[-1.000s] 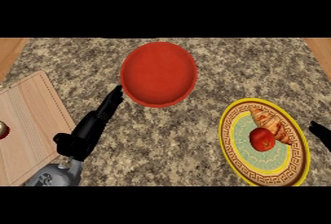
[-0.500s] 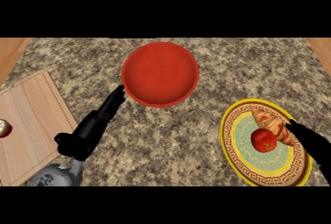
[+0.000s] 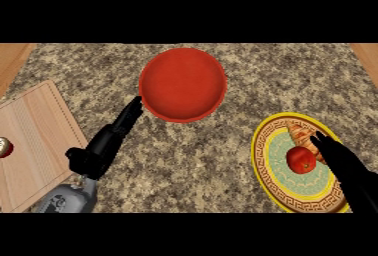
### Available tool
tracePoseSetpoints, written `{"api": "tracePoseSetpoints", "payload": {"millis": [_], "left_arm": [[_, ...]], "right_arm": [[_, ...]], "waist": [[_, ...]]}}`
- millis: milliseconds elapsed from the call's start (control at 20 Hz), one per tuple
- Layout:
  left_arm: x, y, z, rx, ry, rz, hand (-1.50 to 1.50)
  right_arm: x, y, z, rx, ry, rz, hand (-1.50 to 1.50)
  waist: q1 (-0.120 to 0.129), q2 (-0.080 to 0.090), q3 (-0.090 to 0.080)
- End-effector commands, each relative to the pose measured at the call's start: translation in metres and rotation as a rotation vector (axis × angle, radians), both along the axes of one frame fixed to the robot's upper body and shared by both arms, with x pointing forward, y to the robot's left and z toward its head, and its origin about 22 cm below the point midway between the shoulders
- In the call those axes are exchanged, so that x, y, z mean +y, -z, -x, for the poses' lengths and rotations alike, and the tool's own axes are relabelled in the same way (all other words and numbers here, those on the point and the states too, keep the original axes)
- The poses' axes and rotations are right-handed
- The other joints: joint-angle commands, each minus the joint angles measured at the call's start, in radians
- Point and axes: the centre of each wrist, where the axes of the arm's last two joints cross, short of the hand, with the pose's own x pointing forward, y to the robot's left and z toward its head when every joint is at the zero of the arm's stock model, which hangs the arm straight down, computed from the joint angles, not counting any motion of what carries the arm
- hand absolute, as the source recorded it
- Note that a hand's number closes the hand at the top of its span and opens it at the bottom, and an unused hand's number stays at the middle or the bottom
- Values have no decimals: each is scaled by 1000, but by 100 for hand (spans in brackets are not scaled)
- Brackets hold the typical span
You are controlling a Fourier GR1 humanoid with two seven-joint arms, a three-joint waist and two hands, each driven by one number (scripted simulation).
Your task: Pick the tomato from the plate and place it in the bowl
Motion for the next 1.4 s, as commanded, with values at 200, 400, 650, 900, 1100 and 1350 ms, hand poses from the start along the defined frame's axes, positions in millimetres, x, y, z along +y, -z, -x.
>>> {"api": "tracePoseSetpoints", "payload": {"millis": [200, 400, 650, 900, 1100, 1350], "left_arm": [[-16, -14, 16, 7, -3, 11, 0], [13, 10, 21, 6, -1, -5, 0], [8, 12, 4, 9, 15, -1, 0], [-2, -8, 1, 2, -5, -6, 0], [4, -11, -1, -6, 6, -2, 0], [0, -5, 0, -6, 20, -6, 0]], "right_arm": [[7, 28, 10, -130, 37, 25, -150], [-7, 37, -7, -147, 99, 62, -150], [-9, 52, -12, -139, 149, 36, -150], [-42, 67, -31, -93, 138, 27, -150], [-23, 85, -44, -83, 131, 29, -150], [-15, 94, -64, -96, 111, 28, -150]], "waist": [[1, -2, 0], [4, 0, 0], [0, 0, 0], [2, 1, 0], [3, 0, 0], [4, 1, 0]]}}
